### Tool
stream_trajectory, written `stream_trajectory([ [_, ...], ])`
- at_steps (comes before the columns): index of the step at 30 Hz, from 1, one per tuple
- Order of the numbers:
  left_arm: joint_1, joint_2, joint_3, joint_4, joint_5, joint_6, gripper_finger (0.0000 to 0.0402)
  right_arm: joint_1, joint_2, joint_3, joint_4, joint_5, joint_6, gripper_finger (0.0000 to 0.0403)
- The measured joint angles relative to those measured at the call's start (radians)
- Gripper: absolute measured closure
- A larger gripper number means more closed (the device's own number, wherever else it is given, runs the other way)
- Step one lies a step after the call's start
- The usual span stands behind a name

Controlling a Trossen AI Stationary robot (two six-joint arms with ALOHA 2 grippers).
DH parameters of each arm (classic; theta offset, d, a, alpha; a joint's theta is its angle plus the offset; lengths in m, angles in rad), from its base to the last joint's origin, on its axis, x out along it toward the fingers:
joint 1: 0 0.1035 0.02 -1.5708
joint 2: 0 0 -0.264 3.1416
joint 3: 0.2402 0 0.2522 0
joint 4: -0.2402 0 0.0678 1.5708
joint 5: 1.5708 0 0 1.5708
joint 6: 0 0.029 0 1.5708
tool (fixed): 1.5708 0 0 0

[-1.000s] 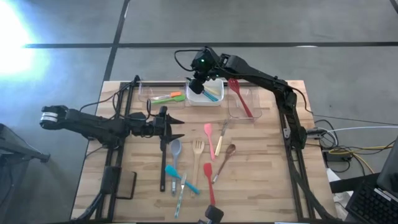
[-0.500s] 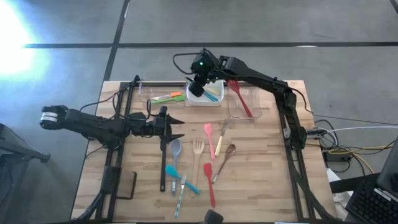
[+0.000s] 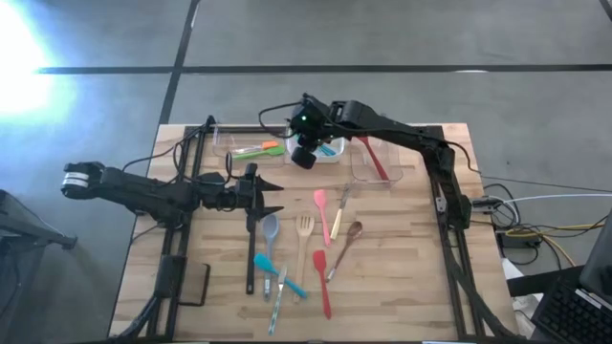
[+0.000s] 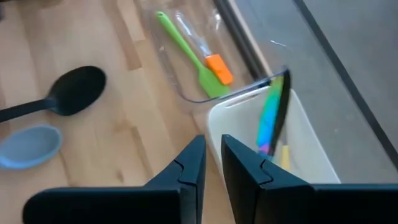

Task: Pick & Place Kitchen Items
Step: Put the black ladle into the right transparent bin

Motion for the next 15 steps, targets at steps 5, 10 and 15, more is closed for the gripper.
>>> stream_trajectory([
  [5,0.0,0.0,0.0,0.0,0.0,0.0,0.014,0.054,-0.01,0.0,-0.001,0.073,0.017,0.0358],
  [10,0.0,0.0,0.0,0.0,-0.001,0.0,0.014,0.12,-0.038,-0.007,-0.001,0.13,0.037,0.0359],
  [15,0.0,0.0,0.0,0.0,-0.001,0.0,0.014,0.19,-0.07,-0.053,-0.013,0.131,0.06,0.0359],
])
